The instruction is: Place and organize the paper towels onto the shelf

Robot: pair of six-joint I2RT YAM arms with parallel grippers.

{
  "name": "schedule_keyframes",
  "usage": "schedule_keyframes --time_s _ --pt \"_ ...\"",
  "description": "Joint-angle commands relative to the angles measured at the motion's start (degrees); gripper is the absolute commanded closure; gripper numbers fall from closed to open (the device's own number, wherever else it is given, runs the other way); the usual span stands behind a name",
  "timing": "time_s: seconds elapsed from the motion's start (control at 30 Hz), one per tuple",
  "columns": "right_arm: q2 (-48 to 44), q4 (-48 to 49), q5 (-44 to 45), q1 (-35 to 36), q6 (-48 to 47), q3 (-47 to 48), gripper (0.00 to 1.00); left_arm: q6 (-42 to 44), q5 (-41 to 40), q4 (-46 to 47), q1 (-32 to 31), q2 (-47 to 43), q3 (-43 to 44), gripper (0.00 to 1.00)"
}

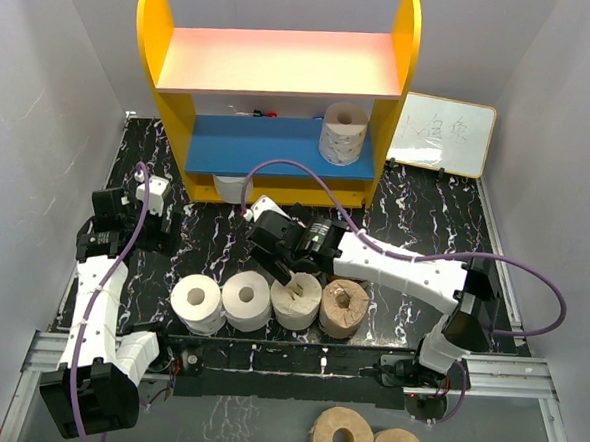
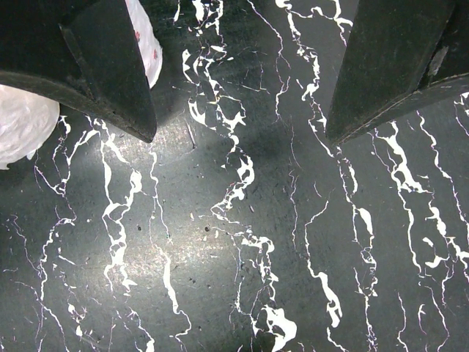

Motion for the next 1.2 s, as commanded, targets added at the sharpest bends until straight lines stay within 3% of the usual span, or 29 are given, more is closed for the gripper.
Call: schedule_keyframes --time_s 0.0,0.13,0.27,0.47,0.87,1.03,1.17 --pt "3.9 0.2 5.8 0.1 3.5 1.5 0.08 -0.2 1.4 0.4 0.6 -1.3 -0.4 0.01" --pt "4.9 2.9 9.6 0.0 3.0 -0.4 0.09 -0.2 1.4 0.4 0.7 -1.5 -0.6 0.01" --pt "4.7 6.7 6.4 -1.6 1.6 -2.1 0.09 -0.3 1.4 0.7 0.8 -1.5 -0.8 0.01" --pt "5.4 9.0 2.7 -2.9 1.2 -3.5 0.19 -0.3 1.3 1.0 1.0 -1.6 -1.1 0.01" --pt "9.3 10.7 2.1 -3.0 0.8 -4.4 0.29 -0.2 1.8 0.9 1.2 -1.1 -1.2 0.01" --pt "10.0 11.5 2.7 -3.6 0.1 -5.2 0.35 -0.2 2.0 0.7 1.3 -0.9 -1.0 0.01" --pt "10.5 11.8 2.7 -3.9 0.0 -5.5 0.49 -0.2 2.1 0.8 1.5 -1.0 -1.1 0.01"
